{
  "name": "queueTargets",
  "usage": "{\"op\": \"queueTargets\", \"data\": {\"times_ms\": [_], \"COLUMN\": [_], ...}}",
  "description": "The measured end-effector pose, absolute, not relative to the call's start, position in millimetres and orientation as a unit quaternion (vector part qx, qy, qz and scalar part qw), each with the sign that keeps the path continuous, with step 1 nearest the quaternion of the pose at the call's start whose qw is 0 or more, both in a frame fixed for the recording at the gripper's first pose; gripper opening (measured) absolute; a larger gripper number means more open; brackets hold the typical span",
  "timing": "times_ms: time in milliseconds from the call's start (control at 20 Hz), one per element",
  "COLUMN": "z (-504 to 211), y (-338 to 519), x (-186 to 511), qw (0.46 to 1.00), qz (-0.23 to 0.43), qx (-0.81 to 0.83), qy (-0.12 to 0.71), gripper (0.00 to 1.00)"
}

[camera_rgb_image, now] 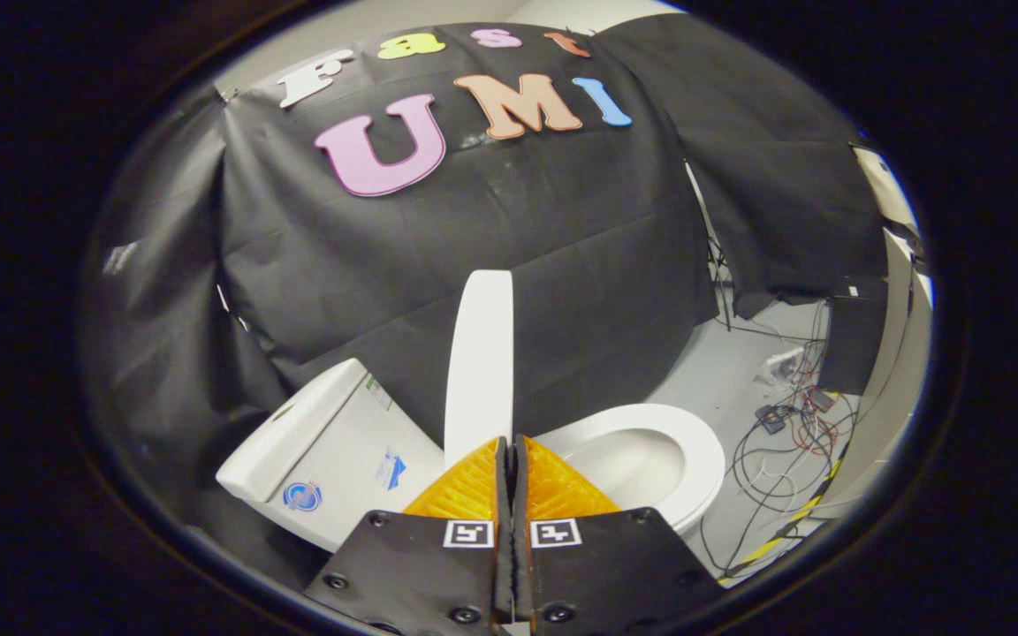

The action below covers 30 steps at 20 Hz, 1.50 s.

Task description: Open the toilet lid.

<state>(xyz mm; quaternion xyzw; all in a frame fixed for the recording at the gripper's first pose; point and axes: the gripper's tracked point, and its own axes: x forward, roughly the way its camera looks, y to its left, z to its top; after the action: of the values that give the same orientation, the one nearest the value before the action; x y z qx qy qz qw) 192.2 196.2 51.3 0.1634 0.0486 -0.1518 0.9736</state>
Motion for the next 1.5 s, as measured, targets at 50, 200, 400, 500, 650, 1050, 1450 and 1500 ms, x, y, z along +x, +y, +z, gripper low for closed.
{"op": "queueTargets", "data": {"times_ms": [50,200,400,500,650,1050,1450,1500], "z": [53,59,69,70,76,85,85,85], "y": [199,214,233,237,252,298,340,344], "x": [194,197,200,203,209,224,237,239], "qw": [0.976,0.982,0.988,0.986,0.989,0.994,0.997,0.997], "qz": [-0.145,-0.131,-0.121,-0.127,-0.121,-0.099,-0.071,-0.07], "qx": [0.156,0.123,0.089,0.097,0.08,0.015,0.013,0.013], "qy": [0.05,0.054,0.04,0.038,0.033,0.033,0.023,0.023], "gripper": [0.01,0.01,0.01,0.01,0.01,0.01,0.01,0.01]}}
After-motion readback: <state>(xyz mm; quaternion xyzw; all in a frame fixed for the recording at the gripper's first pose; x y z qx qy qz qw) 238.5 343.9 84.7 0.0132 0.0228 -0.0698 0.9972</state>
